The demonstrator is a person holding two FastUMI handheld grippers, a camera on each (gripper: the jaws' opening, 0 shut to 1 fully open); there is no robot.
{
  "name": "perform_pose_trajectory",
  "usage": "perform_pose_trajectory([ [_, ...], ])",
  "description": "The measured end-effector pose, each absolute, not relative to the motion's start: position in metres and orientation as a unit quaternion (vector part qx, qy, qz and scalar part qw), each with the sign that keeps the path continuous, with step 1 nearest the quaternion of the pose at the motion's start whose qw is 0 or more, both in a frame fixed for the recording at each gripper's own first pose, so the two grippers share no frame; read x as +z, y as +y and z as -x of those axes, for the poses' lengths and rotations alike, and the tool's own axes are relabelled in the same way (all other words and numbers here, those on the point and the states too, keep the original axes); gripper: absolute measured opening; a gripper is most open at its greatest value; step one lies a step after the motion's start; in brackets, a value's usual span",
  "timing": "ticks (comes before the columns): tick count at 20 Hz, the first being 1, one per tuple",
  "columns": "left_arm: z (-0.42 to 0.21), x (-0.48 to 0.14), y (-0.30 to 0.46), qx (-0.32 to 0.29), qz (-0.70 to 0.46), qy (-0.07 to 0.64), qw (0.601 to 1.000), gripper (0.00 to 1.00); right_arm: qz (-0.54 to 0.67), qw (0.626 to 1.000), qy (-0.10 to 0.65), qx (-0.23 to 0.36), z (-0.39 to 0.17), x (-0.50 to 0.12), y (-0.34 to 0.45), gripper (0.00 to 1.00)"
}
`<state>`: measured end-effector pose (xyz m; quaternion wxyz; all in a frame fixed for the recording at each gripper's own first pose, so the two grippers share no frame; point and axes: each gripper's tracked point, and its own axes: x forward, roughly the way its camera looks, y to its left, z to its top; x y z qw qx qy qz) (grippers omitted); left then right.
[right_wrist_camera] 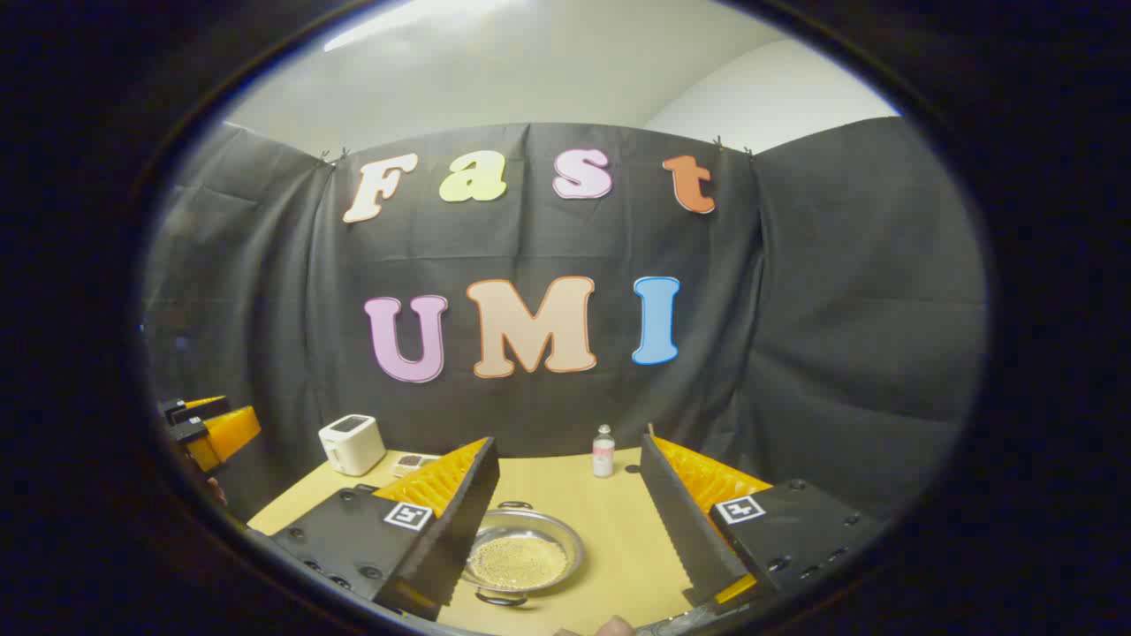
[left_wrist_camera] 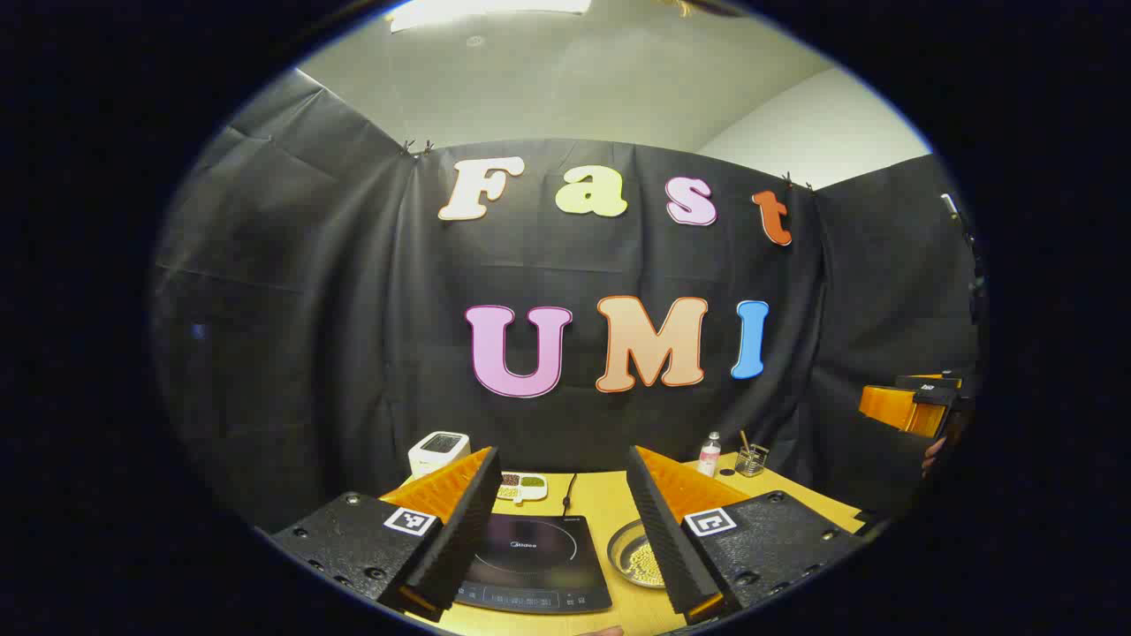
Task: First push the handle of the pot to place it horizontally, then grasp the pot with both hands and set it on the induction cooktop.
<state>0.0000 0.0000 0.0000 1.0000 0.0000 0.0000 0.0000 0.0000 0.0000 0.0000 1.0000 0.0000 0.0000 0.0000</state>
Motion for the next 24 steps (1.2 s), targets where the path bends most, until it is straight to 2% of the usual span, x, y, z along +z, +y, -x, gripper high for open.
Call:
perform_pose_trajectory([
  [1,0.000,0.000,0.001,0.004,-0.001,0.003,1.000,0.87,-0.002,1.000,0.001,0.001,0.000,0.000,-0.003,0.92],
  [2,0.002,-0.002,0.003,0.010,-0.004,0.006,1.000,0.87,-0.005,1.000,0.005,0.005,0.000,-0.002,-0.004,0.99],
  [3,0.004,-0.002,0.006,0.021,-0.010,0.010,1.000,0.82,-0.006,1.000,0.009,0.011,0.000,-0.004,-0.004,0.99],
  [4,0.008,0.000,0.007,0.028,-0.012,0.010,0.999,0.87,-0.007,1.000,0.011,0.015,-0.001,-0.006,-0.005,0.99],
  [5,0.011,0.004,0.003,0.032,-0.014,0.008,0.999,0.82,-0.008,1.000,0.011,0.016,-0.001,-0.006,-0.009,0.99],
  [7,0.015,0.008,-0.003,0.032,-0.018,0.005,0.999,0.87,-0.016,1.000,0.018,0.020,-0.005,-0.011,-0.010,0.99],
  [8,0.018,0.007,-0.008,0.031,-0.019,0.005,0.999,0.87,-0.021,0.999,0.022,0.025,-0.006,-0.013,-0.007,0.92],
  [13,0.022,0.010,-0.006,0.042,-0.015,0.005,0.999,0.86,-0.015,0.999,0.028,0.041,-0.012,-0.016,0.002,0.92],
  [14,0.021,0.008,-0.004,0.043,-0.016,0.006,0.999,0.82,-0.015,0.998,0.030,0.045,-0.014,-0.017,0.006,0.92],
  [15,0.020,0.007,-0.002,0.044,-0.018,0.009,0.999,0.86,-0.012,0.998,0.033,0.046,-0.015,-0.019,0.008,0.88],
  [17,0.017,0.009,0.002,0.045,-0.016,0.004,0.999,0.87,-0.010,0.998,0.043,0.048,-0.019,-0.024,0.015,0.75],
  [18,0.017,0.008,0.004,0.044,-0.015,0.004,0.999,0.87,-0.012,0.997,0.050,0.055,-0.023,-0.028,0.020,0.75],
  [20,0.014,0.005,0.007,0.040,-0.012,0.005,0.999,0.86,-0.009,0.997,0.060,0.054,-0.023,-0.033,0.027,0.55],
  [21,0.011,0.005,0.009,0.037,-0.010,0.005,0.999,0.86,-0.006,0.997,0.062,0.052,-0.025,-0.035,0.030,0.40],
  [22,0.009,0.004,0.011,0.035,-0.009,0.005,0.999,0.86,-0.002,0.997,0.066,0.048,-0.027,-0.038,0.033,0.34],
  [23,0.006,0.003,0.014,0.032,-0.007,0.005,0.999,0.82,0.001,0.996,0.070,0.047,-0.029,-0.043,0.038,0.19],
  [24,0.003,0.002,0.016,0.029,-0.005,0.004,1.000,0.86,0.000,0.996,0.078,0.049,-0.025,-0.049,0.042,0.20],
])
